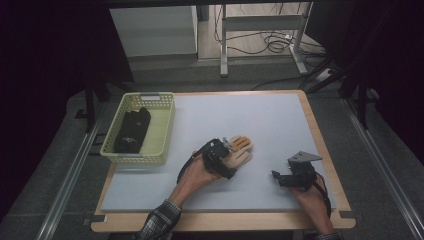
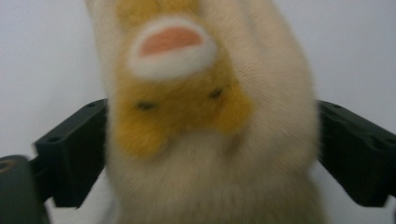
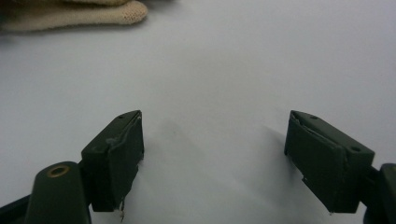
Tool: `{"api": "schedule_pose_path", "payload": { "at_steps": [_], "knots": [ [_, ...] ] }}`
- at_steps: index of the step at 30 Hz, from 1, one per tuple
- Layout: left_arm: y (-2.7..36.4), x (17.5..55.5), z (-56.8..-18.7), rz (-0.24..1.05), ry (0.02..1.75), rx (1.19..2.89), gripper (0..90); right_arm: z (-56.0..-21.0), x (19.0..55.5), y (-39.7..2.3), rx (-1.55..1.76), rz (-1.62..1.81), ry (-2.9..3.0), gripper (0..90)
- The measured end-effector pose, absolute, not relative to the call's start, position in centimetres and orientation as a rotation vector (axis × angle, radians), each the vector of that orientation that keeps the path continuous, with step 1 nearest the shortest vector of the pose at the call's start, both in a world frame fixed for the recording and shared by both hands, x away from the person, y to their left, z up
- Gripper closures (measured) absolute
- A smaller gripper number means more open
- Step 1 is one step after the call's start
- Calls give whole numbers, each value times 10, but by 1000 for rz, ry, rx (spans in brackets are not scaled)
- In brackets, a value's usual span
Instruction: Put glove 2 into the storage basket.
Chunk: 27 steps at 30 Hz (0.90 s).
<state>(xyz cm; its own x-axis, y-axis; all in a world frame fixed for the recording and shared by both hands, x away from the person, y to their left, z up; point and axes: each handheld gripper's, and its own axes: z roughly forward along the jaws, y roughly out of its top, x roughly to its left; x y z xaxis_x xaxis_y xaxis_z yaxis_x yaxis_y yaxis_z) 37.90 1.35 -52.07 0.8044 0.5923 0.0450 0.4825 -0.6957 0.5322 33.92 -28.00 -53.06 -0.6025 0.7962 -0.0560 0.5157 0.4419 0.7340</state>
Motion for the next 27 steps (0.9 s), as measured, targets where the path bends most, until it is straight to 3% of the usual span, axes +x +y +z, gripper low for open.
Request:
{"api": "schedule_pose_path", "payload": {
  "at_steps": [1, 2, 4, 7, 11, 19, 27],
  "knots": [
    [13, 379, -521, 279, 802, 2478, 120, -531, 339, -280, 1111, 971, 2304, 193],
    [15, 380, -519, 235, 823, 2463, 209, -531, 339, -280, 1111, 971, 2304, 193],
    [16, 380, -519, 206, 851, 2457, 241, -531, 339, -280, 1111, 971, 2304, 193],
    [18, 378, -515, 195, 861, 2469, 426, -531, 339, -280, 1111, 970, 2304, 194],
    [19, 378, -513, 186, 882, 2466, 536, -531, 339, -280, 1112, 971, 2304, 193],
    [35, 385, -499, 142, 954, 2382, 569, -531, 339, -280, 1113, 971, 2305, 193],
    [66, 393, -458, 245, 1044, 2337, 563, -531, 339, -280, 1114, 972, 2305, 193]
  ]
}}
